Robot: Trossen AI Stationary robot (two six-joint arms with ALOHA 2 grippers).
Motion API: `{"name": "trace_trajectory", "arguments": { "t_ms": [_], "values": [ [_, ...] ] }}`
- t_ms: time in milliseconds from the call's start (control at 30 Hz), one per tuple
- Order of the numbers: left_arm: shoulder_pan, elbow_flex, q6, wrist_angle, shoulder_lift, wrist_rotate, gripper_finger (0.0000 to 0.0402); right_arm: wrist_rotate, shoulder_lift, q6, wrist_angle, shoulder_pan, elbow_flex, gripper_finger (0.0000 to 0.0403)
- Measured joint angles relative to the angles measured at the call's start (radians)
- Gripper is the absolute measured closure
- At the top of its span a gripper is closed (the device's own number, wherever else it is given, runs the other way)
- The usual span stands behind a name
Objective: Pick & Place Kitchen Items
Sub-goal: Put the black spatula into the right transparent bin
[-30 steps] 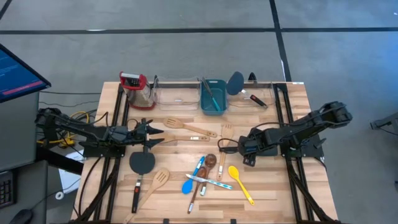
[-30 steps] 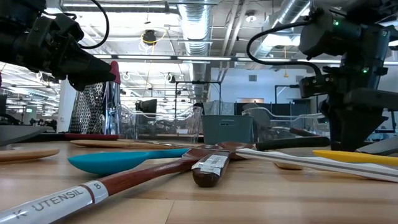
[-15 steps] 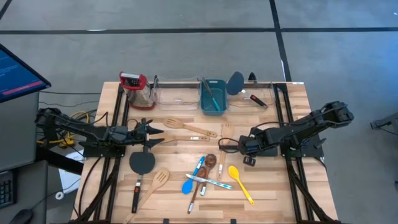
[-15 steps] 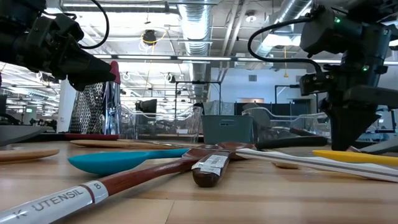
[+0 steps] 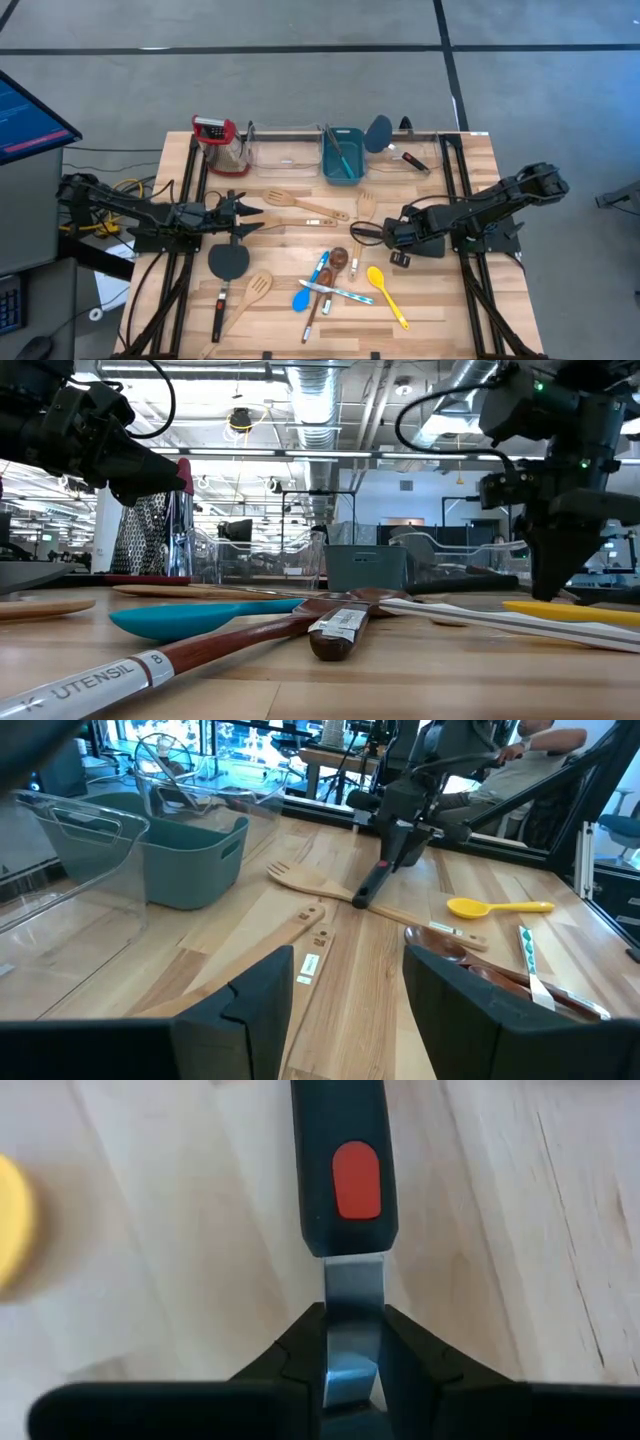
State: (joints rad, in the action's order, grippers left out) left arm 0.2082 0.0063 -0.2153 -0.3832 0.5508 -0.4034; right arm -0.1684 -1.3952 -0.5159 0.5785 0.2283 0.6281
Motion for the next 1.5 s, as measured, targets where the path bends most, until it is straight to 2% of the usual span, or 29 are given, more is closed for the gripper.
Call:
{"name": "trace_trajectory", "arguments": {
  "t_ms": [267,400,533,733,967,1133,1300,1500],
  "values": [
    [0.000,0.000,0.000,0.000,0.000,0.000,0.0224,0.016,0.046,0.018,0.051,0.000,0.073,0.0340],
    [0.000,0.000,0.000,0.000,0.000,0.000,0.0224,-0.014,0.088,0.074,0.052,0.000,0.119,0.0340],
    [0.000,0.000,0.000,0.000,0.000,0.000,0.0224,-0.165,0.128,0.142,0.050,0.000,0.177,0.0340],
    [0.000,0.000,0.000,0.000,0.000,0.000,0.0224,-0.466,0.163,0.247,0.029,-0.002,0.268,0.0341],
    [0.000,0.000,0.000,0.000,0.000,0.000,0.0224,-0.770,0.166,0.402,-0.182,-0.038,0.298,0.0341],
    [0.000,0.000,0.000,0.000,0.000,0.000,0.0224,-0.871,0.163,0.473,-0.320,-0.107,0.299,0.0341],
    [0.000,0.000,0.000,0.000,0.000,0.000,0.0224,-0.933,0.163,0.469,-0.332,-0.195,0.299,0.0341],
    [0.000,0.000,0.000,0.000,0.000,0.000,0.0224,-0.934,0.163,0.429,-0.327,-0.328,0.298,0.0341]
  ]
}}
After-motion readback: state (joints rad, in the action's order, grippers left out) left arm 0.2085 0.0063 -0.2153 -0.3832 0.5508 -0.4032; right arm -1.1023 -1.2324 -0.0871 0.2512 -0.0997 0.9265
